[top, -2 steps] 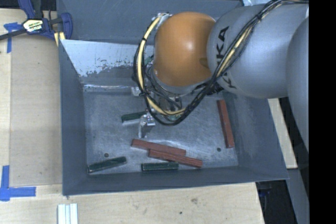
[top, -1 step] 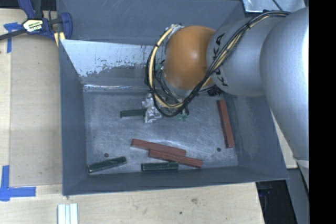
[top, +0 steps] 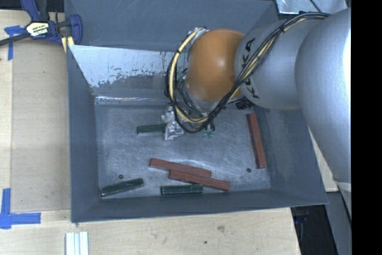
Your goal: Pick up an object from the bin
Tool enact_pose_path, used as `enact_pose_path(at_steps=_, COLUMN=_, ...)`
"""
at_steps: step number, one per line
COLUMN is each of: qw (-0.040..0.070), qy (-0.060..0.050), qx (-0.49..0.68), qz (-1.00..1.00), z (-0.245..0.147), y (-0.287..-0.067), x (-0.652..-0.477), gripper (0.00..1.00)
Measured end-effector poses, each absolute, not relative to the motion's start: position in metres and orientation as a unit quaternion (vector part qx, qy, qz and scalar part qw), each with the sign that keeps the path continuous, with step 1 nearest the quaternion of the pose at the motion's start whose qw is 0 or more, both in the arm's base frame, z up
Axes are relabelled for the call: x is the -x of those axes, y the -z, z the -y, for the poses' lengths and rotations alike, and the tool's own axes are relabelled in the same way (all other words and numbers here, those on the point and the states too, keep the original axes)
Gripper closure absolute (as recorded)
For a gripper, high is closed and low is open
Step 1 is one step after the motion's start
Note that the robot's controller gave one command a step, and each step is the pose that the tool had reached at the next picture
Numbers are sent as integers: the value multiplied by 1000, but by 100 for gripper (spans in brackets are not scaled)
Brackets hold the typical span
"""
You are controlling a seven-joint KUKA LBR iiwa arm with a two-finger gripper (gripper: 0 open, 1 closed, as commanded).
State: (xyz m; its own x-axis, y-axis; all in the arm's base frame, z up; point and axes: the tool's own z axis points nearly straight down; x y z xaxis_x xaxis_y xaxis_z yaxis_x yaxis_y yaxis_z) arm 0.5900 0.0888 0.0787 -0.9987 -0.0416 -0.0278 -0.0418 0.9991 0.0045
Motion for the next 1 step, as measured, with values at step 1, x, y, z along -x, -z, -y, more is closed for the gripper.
enact_pose_path(at_steps=1, qw=1, qy=0, qx=25, qz=-1000, z=-100, y=-213, x=-606, gripper=100)
